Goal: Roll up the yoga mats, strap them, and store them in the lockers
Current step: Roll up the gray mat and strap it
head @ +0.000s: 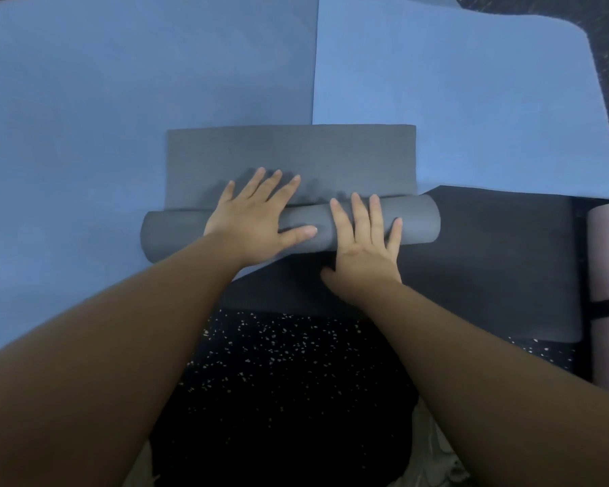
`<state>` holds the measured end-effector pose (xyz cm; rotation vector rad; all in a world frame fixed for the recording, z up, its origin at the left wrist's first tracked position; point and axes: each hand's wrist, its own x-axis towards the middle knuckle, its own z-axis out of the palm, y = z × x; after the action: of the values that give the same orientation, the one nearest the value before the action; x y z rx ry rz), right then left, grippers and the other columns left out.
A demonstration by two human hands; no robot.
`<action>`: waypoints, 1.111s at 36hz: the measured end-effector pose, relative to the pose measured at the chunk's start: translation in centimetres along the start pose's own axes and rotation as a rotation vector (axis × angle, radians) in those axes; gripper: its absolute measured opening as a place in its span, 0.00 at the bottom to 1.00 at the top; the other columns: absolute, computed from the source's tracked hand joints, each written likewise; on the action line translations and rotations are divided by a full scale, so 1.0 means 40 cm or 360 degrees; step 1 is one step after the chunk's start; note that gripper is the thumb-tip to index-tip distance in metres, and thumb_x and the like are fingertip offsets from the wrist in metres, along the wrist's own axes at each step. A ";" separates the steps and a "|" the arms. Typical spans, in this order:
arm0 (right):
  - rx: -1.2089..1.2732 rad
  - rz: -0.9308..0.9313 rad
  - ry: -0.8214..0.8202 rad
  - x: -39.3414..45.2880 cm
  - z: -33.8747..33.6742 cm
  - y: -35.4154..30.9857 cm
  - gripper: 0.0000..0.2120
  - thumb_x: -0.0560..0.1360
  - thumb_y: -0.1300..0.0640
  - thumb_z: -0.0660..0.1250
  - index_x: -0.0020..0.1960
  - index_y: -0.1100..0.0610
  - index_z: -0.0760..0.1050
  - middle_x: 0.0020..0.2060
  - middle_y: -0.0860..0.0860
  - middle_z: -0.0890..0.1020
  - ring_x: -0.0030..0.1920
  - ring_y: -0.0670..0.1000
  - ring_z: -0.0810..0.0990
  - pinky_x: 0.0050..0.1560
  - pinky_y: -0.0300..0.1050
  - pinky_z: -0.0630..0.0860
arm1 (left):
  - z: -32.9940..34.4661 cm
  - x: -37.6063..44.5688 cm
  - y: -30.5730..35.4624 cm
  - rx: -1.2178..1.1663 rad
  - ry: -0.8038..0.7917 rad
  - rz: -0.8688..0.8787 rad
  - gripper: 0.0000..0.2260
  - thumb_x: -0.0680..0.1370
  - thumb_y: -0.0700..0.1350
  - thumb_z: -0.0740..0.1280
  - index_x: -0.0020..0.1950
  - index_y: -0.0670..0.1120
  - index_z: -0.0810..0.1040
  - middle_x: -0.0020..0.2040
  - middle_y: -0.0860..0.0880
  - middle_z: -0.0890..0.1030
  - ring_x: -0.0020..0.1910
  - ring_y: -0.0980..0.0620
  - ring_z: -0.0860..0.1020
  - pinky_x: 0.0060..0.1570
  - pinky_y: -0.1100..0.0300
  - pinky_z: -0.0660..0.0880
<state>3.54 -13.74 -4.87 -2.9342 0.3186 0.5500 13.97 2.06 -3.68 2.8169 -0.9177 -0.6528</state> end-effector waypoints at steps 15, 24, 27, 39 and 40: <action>0.0098 -0.0023 -0.0120 0.034 -0.040 0.006 0.50 0.72 0.48 0.67 0.77 0.44 0.31 0.77 0.49 0.36 0.75 0.54 0.28 0.69 0.62 0.27 | 0.070 -0.064 -0.025 0.0166 0.0888 0.0236 0.23 0.80 0.53 0.55 0.70 0.42 0.71 0.72 0.42 0.70 0.72 0.43 0.67 0.69 0.39 0.60; 0.0135 -0.0020 -0.0141 0.067 -0.071 0.007 0.46 0.72 0.49 0.68 0.78 0.43 0.39 0.77 0.48 0.44 0.77 0.52 0.35 0.70 0.61 0.29 | 0.143 -0.084 -0.033 0.0592 0.1041 0.0162 0.26 0.78 0.57 0.61 0.73 0.47 0.67 0.67 0.39 0.73 0.66 0.38 0.69 0.64 0.35 0.63; 0.0159 -0.0033 -0.0097 0.077 -0.073 0.009 0.44 0.73 0.49 0.68 0.78 0.43 0.43 0.77 0.48 0.48 0.77 0.52 0.38 0.71 0.62 0.30 | 0.132 -0.067 -0.037 0.0622 0.0991 0.0135 0.29 0.76 0.60 0.62 0.73 0.47 0.67 0.65 0.39 0.74 0.63 0.36 0.73 0.62 0.34 0.64; -0.0204 -0.0132 0.0220 0.076 -0.070 0.001 0.34 0.79 0.47 0.64 0.78 0.50 0.50 0.71 0.55 0.61 0.72 0.57 0.57 0.73 0.68 0.45 | 0.087 -0.028 -0.068 0.0808 0.0970 0.0220 0.26 0.78 0.36 0.56 0.76 0.51 0.62 0.54 0.35 0.75 0.46 0.37 0.76 0.49 0.42 0.73; -0.0199 -0.0116 0.0235 0.068 -0.066 -0.004 0.34 0.79 0.47 0.64 0.78 0.50 0.50 0.71 0.55 0.61 0.72 0.58 0.58 0.72 0.68 0.45 | 0.086 -0.031 -0.068 0.0805 0.0969 0.0228 0.25 0.79 0.35 0.50 0.76 0.51 0.62 0.53 0.35 0.75 0.46 0.37 0.76 0.48 0.42 0.73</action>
<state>6.95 -14.55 -3.44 -3.1002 0.1987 0.3567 13.07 5.10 -6.95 2.9992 -1.2517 0.5116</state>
